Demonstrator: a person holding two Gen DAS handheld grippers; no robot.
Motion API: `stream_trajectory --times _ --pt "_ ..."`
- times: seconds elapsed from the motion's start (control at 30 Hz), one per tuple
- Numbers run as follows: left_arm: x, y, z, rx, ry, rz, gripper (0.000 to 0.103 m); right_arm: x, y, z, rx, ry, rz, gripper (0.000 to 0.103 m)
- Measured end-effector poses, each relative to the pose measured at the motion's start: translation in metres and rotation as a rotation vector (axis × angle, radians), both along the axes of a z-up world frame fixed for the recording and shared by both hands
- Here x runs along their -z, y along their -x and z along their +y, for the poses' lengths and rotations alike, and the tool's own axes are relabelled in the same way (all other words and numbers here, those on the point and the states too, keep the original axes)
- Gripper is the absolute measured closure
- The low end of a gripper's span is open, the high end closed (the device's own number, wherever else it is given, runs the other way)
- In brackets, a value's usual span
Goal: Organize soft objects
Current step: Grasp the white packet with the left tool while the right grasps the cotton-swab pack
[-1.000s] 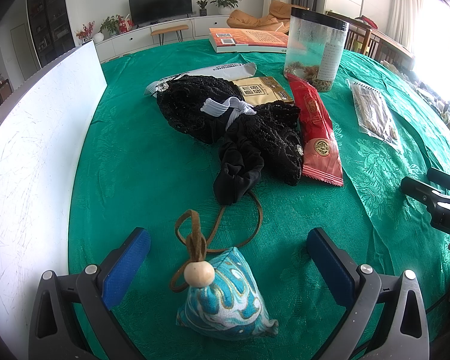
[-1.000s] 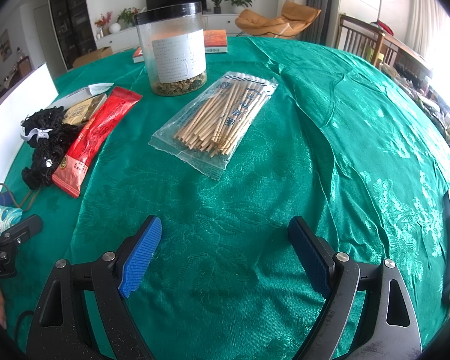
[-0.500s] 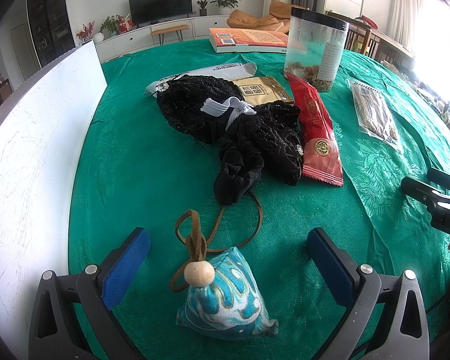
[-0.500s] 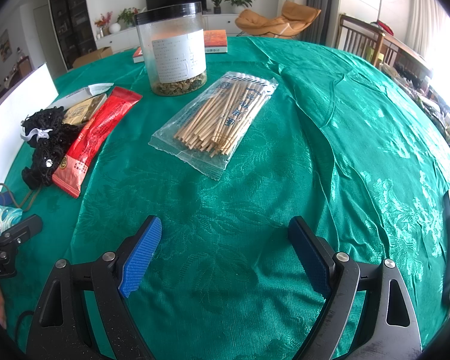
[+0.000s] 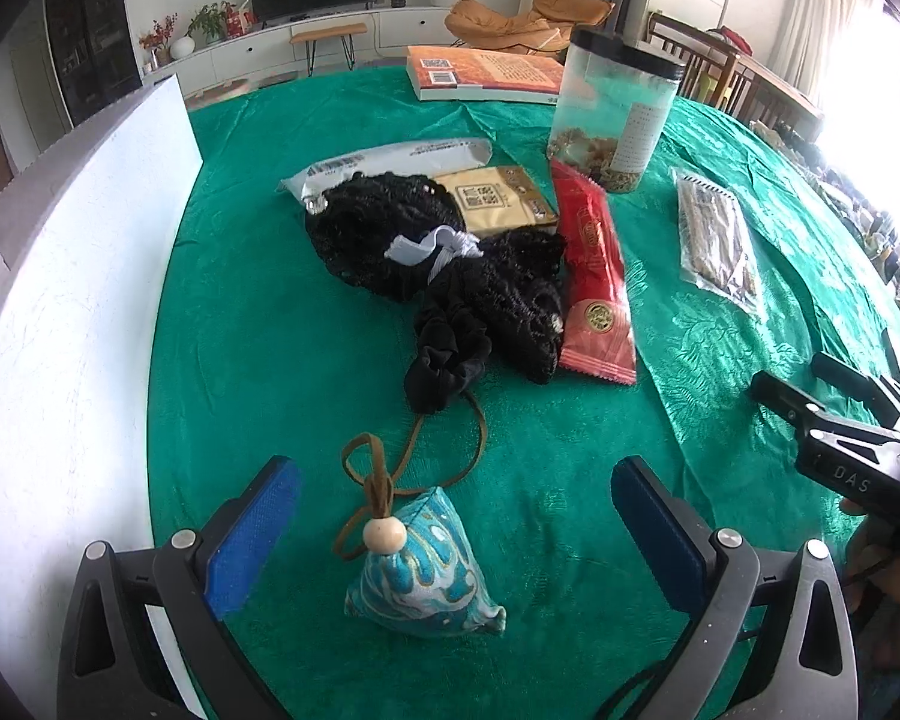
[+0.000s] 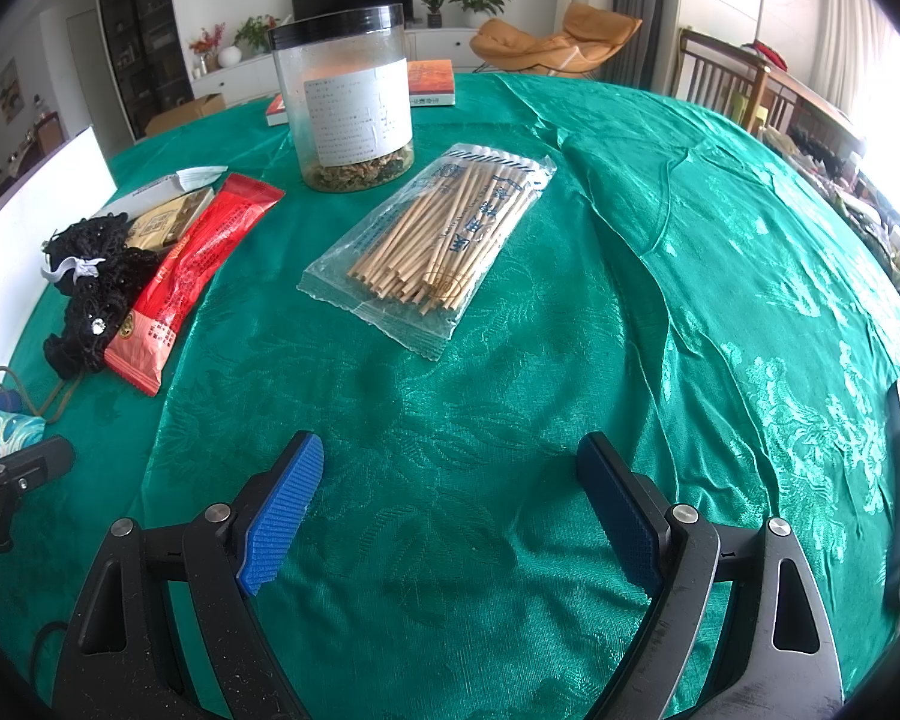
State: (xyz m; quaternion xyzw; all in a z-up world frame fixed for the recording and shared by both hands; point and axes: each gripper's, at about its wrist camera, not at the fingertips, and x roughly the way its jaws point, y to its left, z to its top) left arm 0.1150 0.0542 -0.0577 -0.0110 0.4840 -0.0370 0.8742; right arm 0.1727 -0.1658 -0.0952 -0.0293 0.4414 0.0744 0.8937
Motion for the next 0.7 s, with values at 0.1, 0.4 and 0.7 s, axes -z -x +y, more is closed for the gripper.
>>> stream_trajectory --times 0.1,0.4,0.7 --pt "-0.039 -0.018 -0.009 0.069 -0.131 -0.064 0.001 0.0 0.0 0.0 0.0 0.0 0.0 0.014" --pt "-0.024 -0.167 0.023 0.181 -0.248 0.131 0.0 0.0 0.0 0.0 0.0 0.0 0.0 0.014" --pt "0.007 -0.25 0.07 -0.158 -0.095 0.17 0.004 0.0 0.001 0.0 0.0 0.0 0.0 0.014"
